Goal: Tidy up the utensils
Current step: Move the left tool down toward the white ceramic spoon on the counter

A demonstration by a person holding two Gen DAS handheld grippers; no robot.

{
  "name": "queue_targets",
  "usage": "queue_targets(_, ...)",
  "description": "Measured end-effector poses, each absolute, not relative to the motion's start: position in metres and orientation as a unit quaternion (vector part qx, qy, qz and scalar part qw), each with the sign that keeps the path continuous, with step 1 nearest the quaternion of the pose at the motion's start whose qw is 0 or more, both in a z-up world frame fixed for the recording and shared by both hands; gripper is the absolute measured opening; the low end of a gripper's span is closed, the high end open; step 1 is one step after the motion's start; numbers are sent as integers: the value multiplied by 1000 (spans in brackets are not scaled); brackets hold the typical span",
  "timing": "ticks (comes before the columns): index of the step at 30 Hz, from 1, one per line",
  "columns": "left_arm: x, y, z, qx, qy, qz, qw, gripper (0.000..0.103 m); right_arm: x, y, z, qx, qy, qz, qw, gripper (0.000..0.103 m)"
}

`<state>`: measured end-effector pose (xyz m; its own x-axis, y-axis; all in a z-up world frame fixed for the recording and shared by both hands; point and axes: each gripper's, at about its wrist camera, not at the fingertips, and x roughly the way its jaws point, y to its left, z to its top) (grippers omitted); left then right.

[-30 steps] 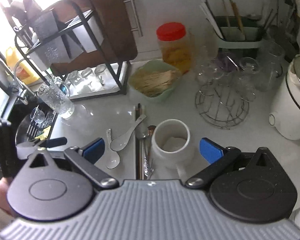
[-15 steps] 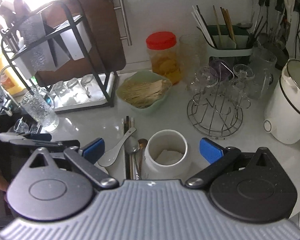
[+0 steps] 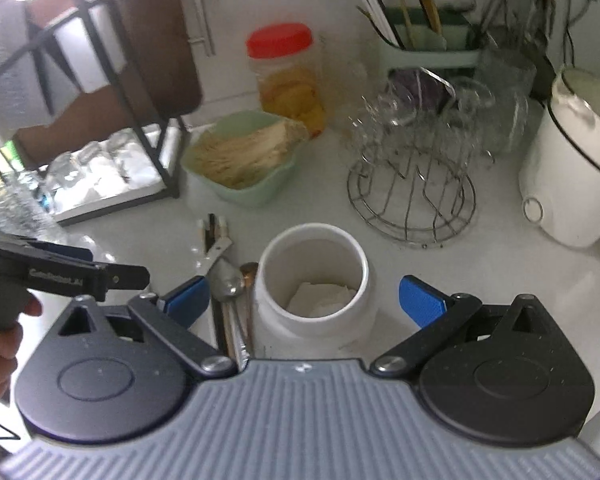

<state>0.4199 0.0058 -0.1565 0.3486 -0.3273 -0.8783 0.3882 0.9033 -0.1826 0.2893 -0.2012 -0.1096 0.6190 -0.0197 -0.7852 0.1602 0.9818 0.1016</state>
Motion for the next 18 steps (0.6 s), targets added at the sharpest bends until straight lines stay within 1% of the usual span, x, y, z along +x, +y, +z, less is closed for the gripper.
queue_targets(4, 432, -5, -167, 39, 525, -238, 816, 99, 295, -200, -123, 83, 437, -63, 893, 97)
queue_targets(10, 453, -18, -179, 38, 530, -264, 805, 88, 302, -195, -139, 72, 436, -75, 894, 95)
queue_targets(12, 458, -23, -182, 37, 531, -273, 801, 83, 304, -195, -143, 69, 433, -82, 895, 95)
queue_targets(14, 463, -28, -186, 35, 535, -280, 796, 74, 306, -193, -148, 68, 432, -78, 896, 95)
queue_targets(18, 470, -36, -194, 40, 541, -290, 788, 64, 308, -191, -153, 65, 426, -84, 898, 97)
